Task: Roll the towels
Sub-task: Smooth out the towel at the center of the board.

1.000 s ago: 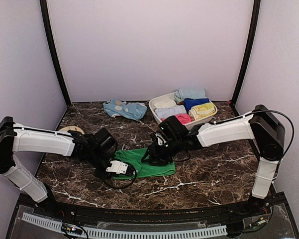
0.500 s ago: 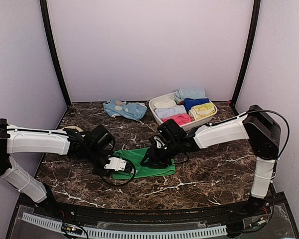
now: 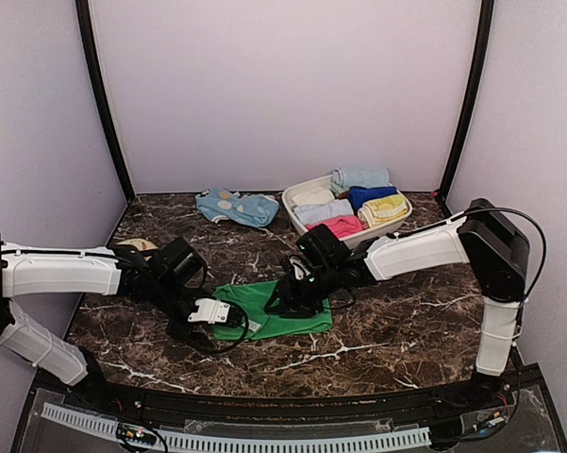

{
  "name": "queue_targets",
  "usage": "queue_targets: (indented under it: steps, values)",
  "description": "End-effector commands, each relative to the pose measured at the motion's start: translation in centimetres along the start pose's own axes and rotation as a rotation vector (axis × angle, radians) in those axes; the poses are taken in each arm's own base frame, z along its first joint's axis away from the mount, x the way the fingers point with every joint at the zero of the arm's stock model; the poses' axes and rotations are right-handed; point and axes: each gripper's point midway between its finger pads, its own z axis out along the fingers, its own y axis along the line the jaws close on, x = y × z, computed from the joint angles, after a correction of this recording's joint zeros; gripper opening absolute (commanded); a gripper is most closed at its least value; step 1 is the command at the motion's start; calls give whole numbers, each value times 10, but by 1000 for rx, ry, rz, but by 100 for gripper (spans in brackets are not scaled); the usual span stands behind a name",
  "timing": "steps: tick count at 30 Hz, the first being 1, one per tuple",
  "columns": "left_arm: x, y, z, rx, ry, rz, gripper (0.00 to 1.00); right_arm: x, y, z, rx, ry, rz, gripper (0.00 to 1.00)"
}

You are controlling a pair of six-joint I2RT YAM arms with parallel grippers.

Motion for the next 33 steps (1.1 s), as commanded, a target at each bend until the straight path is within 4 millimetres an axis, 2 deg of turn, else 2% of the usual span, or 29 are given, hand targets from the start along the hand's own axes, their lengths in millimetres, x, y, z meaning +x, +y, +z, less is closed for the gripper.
queue_targets:
  steps: [1, 3, 6, 10, 14, 20, 30, 33]
  values:
    - [-13, 14, -26, -11, -132, -146, 65, -4, 14, 14, -22, 9, -38, 47]
    - [-14, 30, -40, -10, -184, -233, 65, -3, 17, 18, -29, 16, -38, 47]
    - [-2, 57, -51, -42, -228, -365, 65, -1, 22, 24, -45, 26, -43, 47]
    - [10, 73, -55, -87, -247, -447, 65, 3, 36, 32, -82, 43, -58, 47]
    - [22, 78, -50, -109, -217, -489, 65, 3, 57, 36, -123, 48, -95, 45]
    - [36, 73, -49, -102, -188, -536, 65, 1, 89, 40, -175, 46, -144, 43]
    - [50, 88, -61, -175, -188, -591, 64, 15, 108, 79, -213, 129, -165, 42]
    - [54, 91, -61, -195, -174, -600, 63, 17, 114, 82, -239, 138, -163, 42]
